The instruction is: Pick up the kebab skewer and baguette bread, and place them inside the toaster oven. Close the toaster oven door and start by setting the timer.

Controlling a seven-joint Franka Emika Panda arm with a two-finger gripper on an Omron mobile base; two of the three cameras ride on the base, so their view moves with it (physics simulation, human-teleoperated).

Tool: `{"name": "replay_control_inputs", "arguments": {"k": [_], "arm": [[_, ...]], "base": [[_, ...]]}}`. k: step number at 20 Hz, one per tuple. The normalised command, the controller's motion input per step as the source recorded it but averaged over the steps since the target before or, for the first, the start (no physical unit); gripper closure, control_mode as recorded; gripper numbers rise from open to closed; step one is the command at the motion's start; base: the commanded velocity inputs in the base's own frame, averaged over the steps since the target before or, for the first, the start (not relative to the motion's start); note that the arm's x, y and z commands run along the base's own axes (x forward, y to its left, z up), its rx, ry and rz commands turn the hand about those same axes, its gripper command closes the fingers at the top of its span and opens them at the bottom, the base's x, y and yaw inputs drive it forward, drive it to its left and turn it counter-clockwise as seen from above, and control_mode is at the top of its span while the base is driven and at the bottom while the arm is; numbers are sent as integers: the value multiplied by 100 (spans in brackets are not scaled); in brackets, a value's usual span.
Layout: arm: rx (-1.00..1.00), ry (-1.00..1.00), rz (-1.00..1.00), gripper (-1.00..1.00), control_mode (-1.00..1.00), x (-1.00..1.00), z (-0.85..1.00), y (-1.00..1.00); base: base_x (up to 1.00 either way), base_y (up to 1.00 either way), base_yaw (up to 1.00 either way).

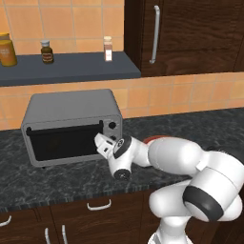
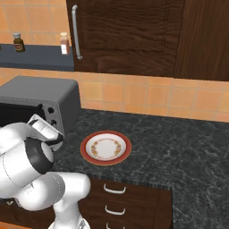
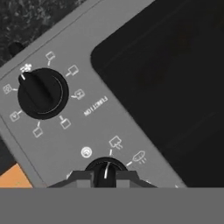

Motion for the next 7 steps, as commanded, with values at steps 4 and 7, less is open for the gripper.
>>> {"name": "replay_control_inputs", "arguments": {"k": [4, 7], "arm": [[30, 0, 0, 100, -100, 10, 17, 0], [32, 0, 0, 100, -100, 10, 16, 0]], "base": [[0, 0, 0], [0, 0, 0]]}}
